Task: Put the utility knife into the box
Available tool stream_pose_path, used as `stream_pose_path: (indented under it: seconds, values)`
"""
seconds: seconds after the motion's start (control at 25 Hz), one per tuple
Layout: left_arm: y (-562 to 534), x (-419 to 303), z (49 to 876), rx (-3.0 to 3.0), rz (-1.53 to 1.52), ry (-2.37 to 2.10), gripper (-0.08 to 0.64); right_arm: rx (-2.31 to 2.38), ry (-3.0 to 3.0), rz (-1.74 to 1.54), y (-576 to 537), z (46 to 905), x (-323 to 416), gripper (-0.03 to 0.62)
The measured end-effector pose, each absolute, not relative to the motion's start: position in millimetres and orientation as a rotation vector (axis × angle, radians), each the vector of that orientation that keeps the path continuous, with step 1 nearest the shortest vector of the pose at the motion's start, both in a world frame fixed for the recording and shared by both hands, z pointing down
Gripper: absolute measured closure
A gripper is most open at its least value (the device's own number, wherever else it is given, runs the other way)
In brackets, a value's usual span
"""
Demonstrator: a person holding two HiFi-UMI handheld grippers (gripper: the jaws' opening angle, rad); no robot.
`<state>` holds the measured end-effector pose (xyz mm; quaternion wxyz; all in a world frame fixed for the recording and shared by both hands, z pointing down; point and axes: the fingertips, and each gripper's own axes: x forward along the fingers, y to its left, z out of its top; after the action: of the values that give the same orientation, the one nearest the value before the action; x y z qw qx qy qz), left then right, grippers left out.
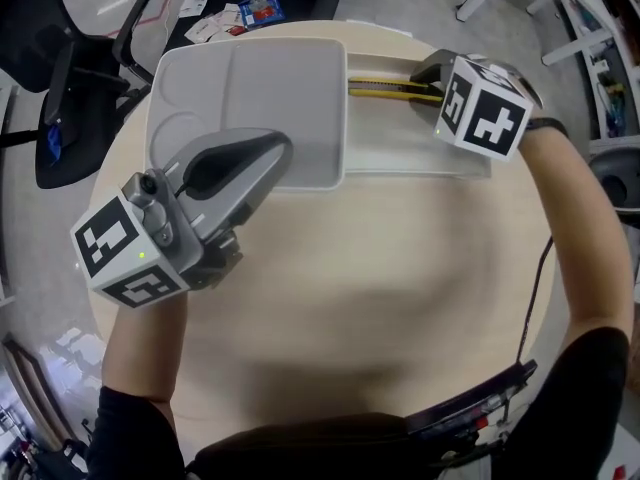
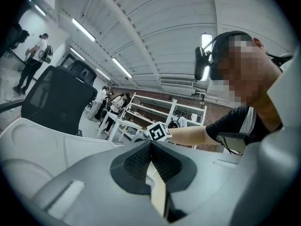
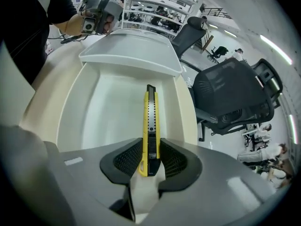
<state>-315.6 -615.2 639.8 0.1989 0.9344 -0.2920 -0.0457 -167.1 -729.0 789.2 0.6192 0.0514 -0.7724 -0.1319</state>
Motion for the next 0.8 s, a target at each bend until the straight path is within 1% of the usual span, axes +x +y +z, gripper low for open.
stream_pose_path:
  seconds: [0.16,0.2,0.32,0.4,0.48,0.64,0.72,0.8]
  values:
    - [-614.6,-314.7,637.8,2.631,-0.131,-0.811,0.561,0.143,-1.804,-0.315,-730.8,788.2,-172.5,0.456]
    - [-614.5,-314.4,637.5,2.634,-0.130,-0.809,0.561,0.154,-1.816,-0.310,-731.7,786.0,-173.0,0.445]
    - [-613.9,-313.8,637.3,2.634,-0.132,-0.797,0.561,0.201,-1.873,-0.283,-734.9,772.6,-175.1,0.380]
    - [-614.5,-314.5,637.6,2.634,-0.135,-0.800,0.561,0.246,-1.932,-0.264,-735.6,758.8,-176.4,0.376]
    - [-615.8,-314.9,638.3,2.630,-0.142,-0.807,0.561,0.308,-2.022,-0.230,-733.6,740.4,-177.5,0.382]
    - [-609.8,-314.9,632.6,2.604,-0.145,-0.834,0.561,0.488,-2.291,-0.059,-718.5,687.5,-174.6,0.419]
    - [-597.0,-315.1,621.6,2.573,-0.169,-0.844,0.561,0.585,-2.435,0.075,-703.9,659.1,-171.6,0.462]
    - [-584.6,-315.8,610.6,2.548,-0.191,-0.859,0.561,0.655,-2.531,0.193,-688.9,642.3,-167.5,0.486]
